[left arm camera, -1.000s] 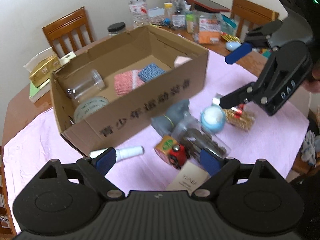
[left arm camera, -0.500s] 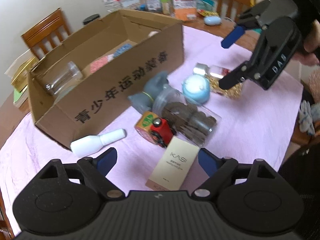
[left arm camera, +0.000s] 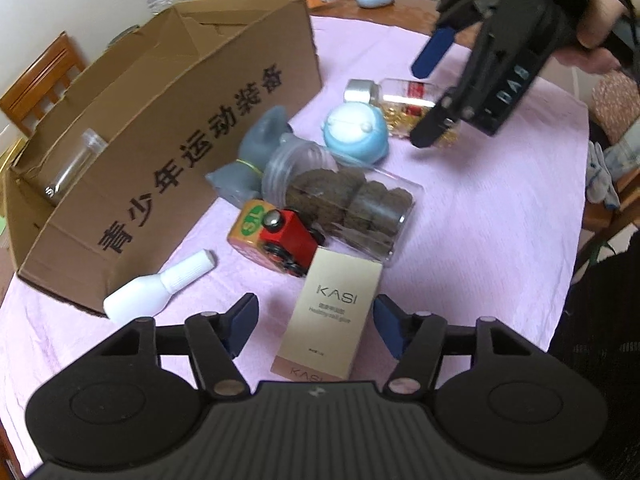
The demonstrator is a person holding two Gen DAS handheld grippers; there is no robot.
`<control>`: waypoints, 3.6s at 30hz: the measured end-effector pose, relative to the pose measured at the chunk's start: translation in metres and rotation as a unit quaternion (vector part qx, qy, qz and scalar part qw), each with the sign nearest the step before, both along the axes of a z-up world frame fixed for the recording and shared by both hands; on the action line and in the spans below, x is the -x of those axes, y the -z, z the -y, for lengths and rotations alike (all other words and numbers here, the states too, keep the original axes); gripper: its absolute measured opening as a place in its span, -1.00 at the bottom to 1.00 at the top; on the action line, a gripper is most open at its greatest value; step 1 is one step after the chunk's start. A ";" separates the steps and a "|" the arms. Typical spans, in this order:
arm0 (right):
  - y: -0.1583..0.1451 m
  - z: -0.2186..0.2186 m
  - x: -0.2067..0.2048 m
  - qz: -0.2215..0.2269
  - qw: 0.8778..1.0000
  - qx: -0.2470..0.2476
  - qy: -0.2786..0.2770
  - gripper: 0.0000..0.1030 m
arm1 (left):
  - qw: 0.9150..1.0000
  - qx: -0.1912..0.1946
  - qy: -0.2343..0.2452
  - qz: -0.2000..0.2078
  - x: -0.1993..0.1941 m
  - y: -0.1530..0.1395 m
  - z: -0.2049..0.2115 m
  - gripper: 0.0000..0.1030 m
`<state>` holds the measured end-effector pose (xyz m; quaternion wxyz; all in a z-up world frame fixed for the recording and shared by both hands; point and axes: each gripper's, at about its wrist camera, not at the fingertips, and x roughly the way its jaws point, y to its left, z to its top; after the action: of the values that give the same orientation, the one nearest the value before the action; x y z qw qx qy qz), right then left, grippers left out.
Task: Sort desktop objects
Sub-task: 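Grasp the KASI nail glue box with the left tool while the right tool grasps the gold capsule bottle, then lower KASI box and capsule bottle into the cardboard box and open both tools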
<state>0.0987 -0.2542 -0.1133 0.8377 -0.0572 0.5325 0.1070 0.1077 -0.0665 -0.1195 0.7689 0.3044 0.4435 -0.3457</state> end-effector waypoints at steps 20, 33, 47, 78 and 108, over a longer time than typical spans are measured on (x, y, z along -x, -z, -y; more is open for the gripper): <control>0.012 0.001 -0.018 -0.029 0.999 -0.002 0.013 0.02 | 0.999 0.003 0.034 -0.034 -0.005 0.005 0.000 -0.13; -0.001 -0.001 -0.016 -0.022 1.000 0.009 0.002 0.01 | 0.999 0.021 0.027 -0.031 -0.001 -0.009 -0.004 -0.14; -0.040 -0.004 -0.009 0.011 0.999 0.021 -0.025 0.01 | 0.999 0.032 0.016 -0.010 0.001 -0.041 -0.009 -0.16; -0.109 -0.016 -0.056 0.087 0.995 0.018 -0.052 0.01 | 0.993 0.072 -0.005 0.095 -0.069 -0.123 -0.006 -0.16; -0.092 -0.001 -0.148 0.079 0.997 0.006 0.001 0.04 | 0.992 0.072 -0.047 0.090 -0.144 -0.104 -0.005 0.29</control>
<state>0.2464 -0.2533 -0.0214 0.8769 -0.0704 0.4653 0.0982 0.2515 -0.0611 -0.0158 0.8409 0.2567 0.3606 -0.3115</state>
